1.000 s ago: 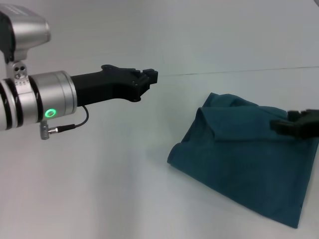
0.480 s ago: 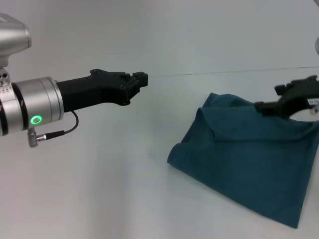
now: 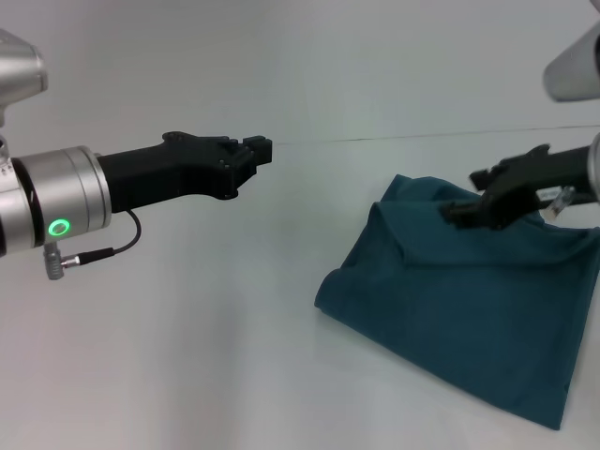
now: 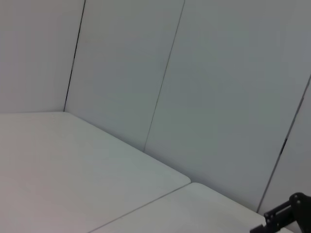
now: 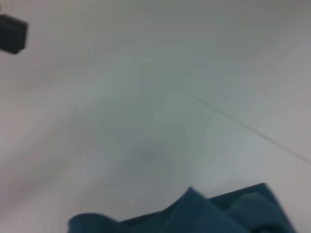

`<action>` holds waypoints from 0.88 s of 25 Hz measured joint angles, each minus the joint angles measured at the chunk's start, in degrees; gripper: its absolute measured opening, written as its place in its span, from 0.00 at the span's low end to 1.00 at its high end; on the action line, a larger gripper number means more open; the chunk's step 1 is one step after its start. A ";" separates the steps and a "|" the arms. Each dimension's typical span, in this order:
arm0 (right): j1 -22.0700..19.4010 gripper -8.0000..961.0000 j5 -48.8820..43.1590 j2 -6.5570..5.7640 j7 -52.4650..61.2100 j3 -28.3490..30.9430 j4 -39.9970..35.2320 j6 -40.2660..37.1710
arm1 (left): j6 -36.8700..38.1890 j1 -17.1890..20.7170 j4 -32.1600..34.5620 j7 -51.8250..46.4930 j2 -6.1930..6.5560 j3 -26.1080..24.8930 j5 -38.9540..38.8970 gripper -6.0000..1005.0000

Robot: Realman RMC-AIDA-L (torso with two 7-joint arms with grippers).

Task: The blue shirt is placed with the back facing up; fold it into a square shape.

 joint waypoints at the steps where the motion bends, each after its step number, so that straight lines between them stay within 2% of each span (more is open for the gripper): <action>1: -0.14 0.69 -0.05 0.01 0.34 -0.59 0.10 0.22 | 0.02 0.00 -0.05 0.00 0.00 0.00 0.00 0.05; 9: 0.27 0.61 -2.25 0.01 2.14 -4.06 3.48 2.77 | 0.04 0.22 -0.17 0.00 0.00 0.37 0.01 0.05; 15: 2.11 0.61 -7.26 0.02 5.54 -11.01 4.87 5.89 | 0.16 0.35 -0.23 0.01 -0.01 0.51 0.03 0.05; 22: 3.84 0.61 -7.84 0.02 6.63 -13.46 5.27 5.84 | 0.26 0.55 -0.37 0.02 -0.12 1.04 0.05 0.05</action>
